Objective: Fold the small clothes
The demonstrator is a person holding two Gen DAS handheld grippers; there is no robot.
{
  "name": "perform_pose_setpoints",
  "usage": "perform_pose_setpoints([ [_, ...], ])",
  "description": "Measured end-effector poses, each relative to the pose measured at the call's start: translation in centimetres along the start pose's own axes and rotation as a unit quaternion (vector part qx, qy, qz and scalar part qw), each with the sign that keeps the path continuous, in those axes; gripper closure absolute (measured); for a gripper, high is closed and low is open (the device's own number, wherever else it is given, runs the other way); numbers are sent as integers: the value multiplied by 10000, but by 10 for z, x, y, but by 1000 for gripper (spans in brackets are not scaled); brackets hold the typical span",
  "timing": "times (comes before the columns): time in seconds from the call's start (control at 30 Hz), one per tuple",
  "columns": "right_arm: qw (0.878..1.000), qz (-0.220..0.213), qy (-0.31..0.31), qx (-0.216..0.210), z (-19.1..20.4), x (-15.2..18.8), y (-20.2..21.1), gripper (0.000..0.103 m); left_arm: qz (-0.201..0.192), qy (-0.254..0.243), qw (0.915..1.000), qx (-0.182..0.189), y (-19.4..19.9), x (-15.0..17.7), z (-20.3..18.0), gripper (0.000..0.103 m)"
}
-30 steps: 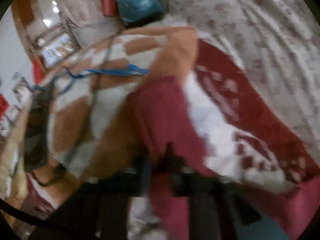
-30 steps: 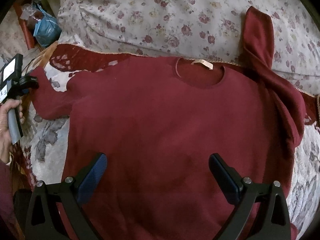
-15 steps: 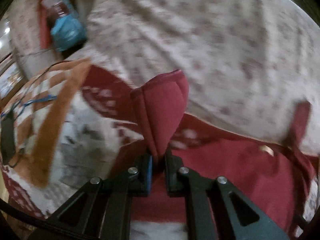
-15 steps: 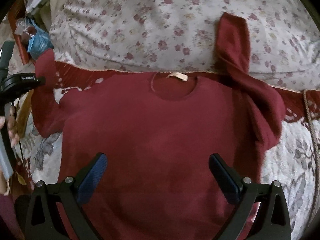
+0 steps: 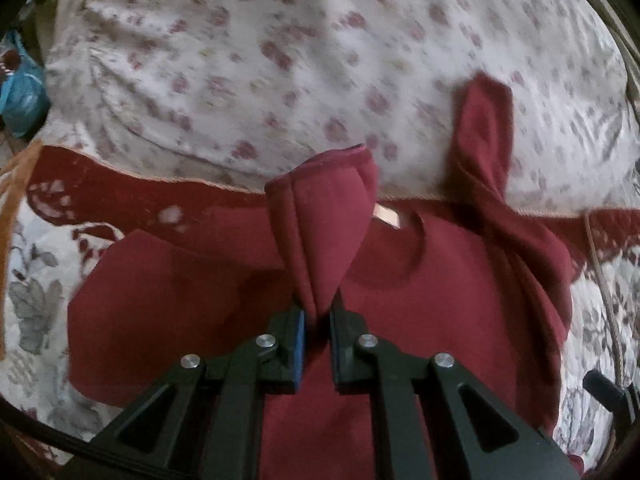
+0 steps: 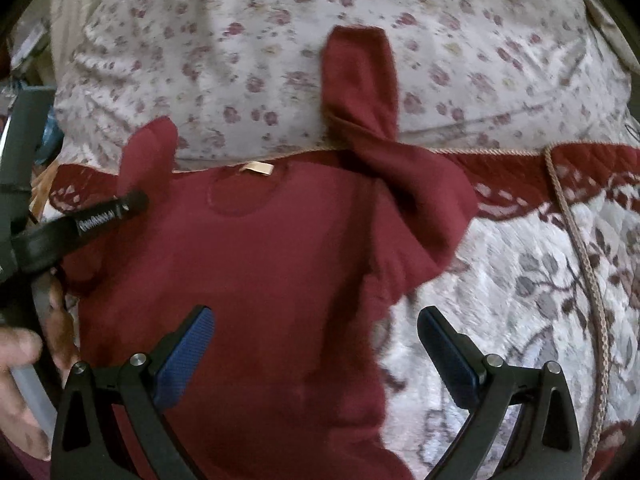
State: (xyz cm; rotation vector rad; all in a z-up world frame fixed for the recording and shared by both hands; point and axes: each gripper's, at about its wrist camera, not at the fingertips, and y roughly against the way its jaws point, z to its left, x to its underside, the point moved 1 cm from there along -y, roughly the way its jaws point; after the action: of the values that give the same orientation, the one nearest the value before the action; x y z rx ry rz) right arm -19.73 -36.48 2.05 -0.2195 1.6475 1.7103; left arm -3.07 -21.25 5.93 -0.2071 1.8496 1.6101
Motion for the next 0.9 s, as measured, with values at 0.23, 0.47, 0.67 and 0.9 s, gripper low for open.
perform_pose_setpoints([
  [0.23,9999,71,-150,-6,-11,5,-4,0,289,-237,9989,300,-19,18,-16,77],
  [0.47,9997,3,-151,-169,-4,-1,-4,0,148,-405,9982,405,17,26,12,33],
  [0.67,9985,55,-22,-552,17,-12,-21,0,66,-131,9995,-288,50,42,84,28],
  [0.9,9966,464,108,-667,42,-37,-73,23,143,905,9907,-1003,38,70,166,25],
])
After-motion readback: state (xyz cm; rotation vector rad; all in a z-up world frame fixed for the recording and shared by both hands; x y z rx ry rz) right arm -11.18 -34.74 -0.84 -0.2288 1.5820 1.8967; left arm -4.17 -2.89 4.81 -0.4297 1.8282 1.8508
